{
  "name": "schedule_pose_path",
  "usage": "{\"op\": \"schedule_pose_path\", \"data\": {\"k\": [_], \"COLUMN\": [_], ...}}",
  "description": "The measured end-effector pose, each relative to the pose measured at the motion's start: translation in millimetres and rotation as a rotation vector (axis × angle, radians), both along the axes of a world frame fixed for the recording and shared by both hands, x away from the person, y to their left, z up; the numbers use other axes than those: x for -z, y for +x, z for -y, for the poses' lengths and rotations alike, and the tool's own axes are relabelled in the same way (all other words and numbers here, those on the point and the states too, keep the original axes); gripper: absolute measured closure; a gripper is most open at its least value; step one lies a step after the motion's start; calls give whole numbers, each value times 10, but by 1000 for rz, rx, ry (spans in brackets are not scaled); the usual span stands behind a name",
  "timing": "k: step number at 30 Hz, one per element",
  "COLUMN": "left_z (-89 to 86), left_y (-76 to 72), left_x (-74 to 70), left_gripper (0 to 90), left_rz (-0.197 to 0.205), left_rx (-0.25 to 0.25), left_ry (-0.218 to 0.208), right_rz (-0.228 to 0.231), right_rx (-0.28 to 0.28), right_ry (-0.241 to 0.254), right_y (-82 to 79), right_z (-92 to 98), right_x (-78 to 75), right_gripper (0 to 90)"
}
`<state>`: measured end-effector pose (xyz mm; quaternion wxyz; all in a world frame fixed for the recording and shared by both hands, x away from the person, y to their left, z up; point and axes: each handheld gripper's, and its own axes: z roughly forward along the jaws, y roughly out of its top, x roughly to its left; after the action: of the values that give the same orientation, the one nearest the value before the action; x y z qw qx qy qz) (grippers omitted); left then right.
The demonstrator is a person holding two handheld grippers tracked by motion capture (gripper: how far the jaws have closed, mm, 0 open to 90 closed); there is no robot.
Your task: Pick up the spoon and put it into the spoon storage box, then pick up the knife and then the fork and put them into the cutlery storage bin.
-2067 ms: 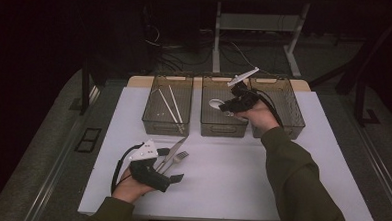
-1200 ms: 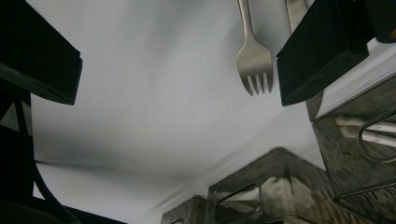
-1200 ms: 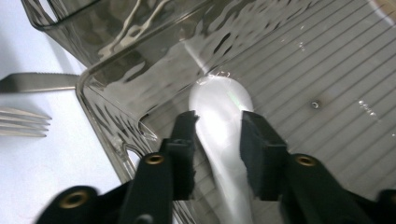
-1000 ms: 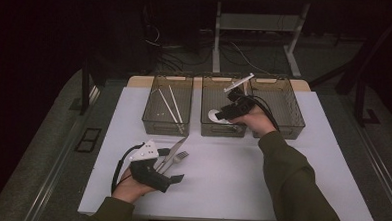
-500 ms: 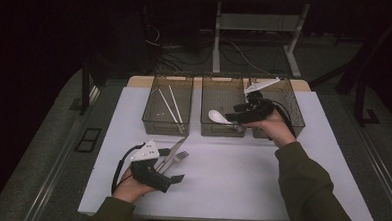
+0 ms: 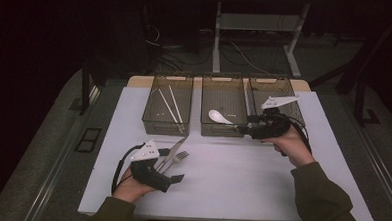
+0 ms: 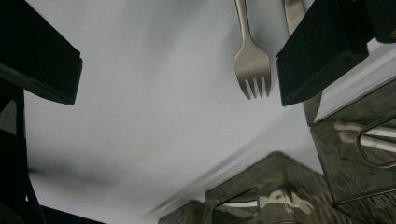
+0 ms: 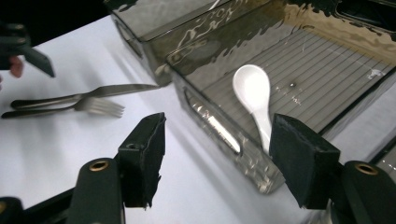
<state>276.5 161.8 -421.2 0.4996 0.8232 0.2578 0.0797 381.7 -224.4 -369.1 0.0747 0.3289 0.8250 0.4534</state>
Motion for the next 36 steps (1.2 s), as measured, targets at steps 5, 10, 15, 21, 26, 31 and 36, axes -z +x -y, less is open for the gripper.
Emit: {"op": "schedule_pose_path", "data": {"k": [5,10,15,21,26,31,36], "left_z": [0,-2,-8,-23,-33,-35,-40], "left_y": [1,-9,-12,-7,-14,-4,-5], "left_x": [2,-5,-8,-10,-13,-16,-15], "left_gripper": [0,0,0,0,0,0,9], "left_rz": [-1,2,5,4,4,6,7], "left_rx": [-1,-1,-7,-17,-22,-30,-38], "left_ry": [2,4,0,3,17,19,26], "right_rz": [6,14,15,8,16,24,15], "right_rx": [0,12,44,79,96,101,106], "right_ry": [7,6,14,10,-11,-37,-30], "right_y": [-181,-322,-452,-604,-750,-919,-1029], "right_z": [82,177,284,428,493,531,584], "right_x": [69,119,199,321,408,487,570], "right_gripper": [339,315,279,246,201,193,179]}}
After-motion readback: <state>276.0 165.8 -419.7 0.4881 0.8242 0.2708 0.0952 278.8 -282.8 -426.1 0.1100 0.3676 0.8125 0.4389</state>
